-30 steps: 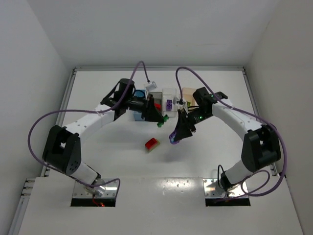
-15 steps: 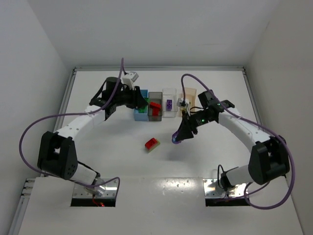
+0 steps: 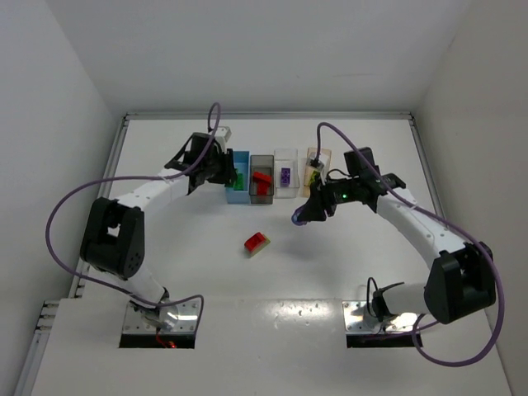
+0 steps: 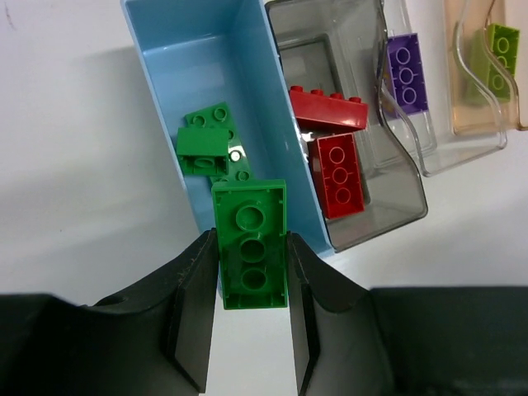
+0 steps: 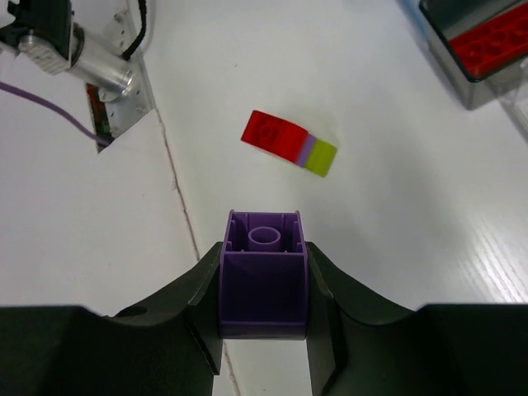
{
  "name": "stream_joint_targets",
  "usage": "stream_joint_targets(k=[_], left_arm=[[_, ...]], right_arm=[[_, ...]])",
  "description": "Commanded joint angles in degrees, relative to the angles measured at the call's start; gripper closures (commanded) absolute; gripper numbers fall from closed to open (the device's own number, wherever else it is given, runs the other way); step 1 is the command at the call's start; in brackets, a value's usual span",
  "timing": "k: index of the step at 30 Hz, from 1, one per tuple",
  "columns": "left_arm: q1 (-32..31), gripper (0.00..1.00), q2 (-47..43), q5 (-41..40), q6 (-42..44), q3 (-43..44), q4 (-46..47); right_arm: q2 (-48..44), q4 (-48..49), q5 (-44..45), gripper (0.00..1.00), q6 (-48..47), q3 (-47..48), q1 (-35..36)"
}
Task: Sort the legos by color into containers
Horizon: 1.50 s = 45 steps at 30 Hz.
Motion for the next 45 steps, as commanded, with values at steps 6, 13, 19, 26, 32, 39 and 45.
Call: stream_joint_targets(k=[6,13,19,26,32,39,45], left_arm=[[-0.22,0.78,3.74,-0.56,0.38,5.46,0.9],[-0.22,0.44,5.77,0.49,0.38,6.52,0.9],[-0.22,0.28,2.63,0.49,-0.15,7.75,0.2],[-0.22,0.26,-9.95,2.25,3.36,7.57,1.09],[1.36,0.14,-14.96,3.83,9.59,6.18,-3.67],[1.36,0.1,-17.95,4.62,11.97,2.4,-5.34],[1.36,0.1,-18.48,4.62,11.98,1.16,-5.34]], right_arm=[[-0.25,3.11,1.14,0.92,2.43,0.93,-0.91],[0.81,5.3,4.3,0.92,4.27,2.07,-0.91],[1.87,10.82,10.01,0.91,9.19,3.3,-0.91],[13.01,15.15,23.81,0.91,14.38,14.37,-0.29],[25.67,14.28,31.8,0.91,16.23,25.69,0.24],[36.05,10.23,38.75,0.83,14.57,34.77,2.16],[40.62,9.17,40.95,0.63,14.56,38.37,3.83]])
